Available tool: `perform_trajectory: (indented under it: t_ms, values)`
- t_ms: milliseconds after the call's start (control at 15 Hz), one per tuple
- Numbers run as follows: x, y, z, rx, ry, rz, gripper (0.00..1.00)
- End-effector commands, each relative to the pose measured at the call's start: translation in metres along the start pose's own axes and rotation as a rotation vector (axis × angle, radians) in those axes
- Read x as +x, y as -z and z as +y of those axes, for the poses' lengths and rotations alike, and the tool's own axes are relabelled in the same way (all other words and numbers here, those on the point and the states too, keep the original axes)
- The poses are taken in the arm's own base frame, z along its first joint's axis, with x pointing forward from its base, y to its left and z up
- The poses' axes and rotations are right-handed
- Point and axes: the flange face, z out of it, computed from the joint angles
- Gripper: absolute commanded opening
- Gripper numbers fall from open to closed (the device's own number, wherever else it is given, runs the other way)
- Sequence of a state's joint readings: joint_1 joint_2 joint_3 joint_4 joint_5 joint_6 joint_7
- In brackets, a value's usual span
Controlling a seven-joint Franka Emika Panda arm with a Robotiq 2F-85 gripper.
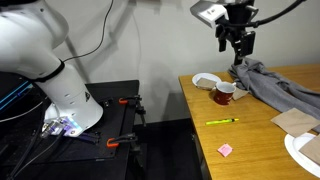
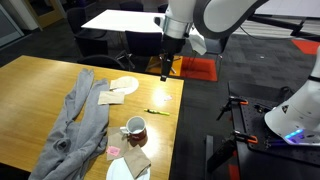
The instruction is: Move the cup to the right then put the marker in the cup
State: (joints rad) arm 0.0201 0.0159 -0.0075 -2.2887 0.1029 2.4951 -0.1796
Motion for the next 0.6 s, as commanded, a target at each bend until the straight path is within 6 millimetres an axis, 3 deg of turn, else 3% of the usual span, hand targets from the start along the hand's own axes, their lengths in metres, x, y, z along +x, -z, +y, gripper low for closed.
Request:
perform_trajectory:
  t_ms: [0,533]
  values:
    - [0.030,-0.022,-0.005,0.026,0.003,0.001,1.00]
    - [0.080,-0.084,-0.014,0.012,-0.042,-0.036,1.00]
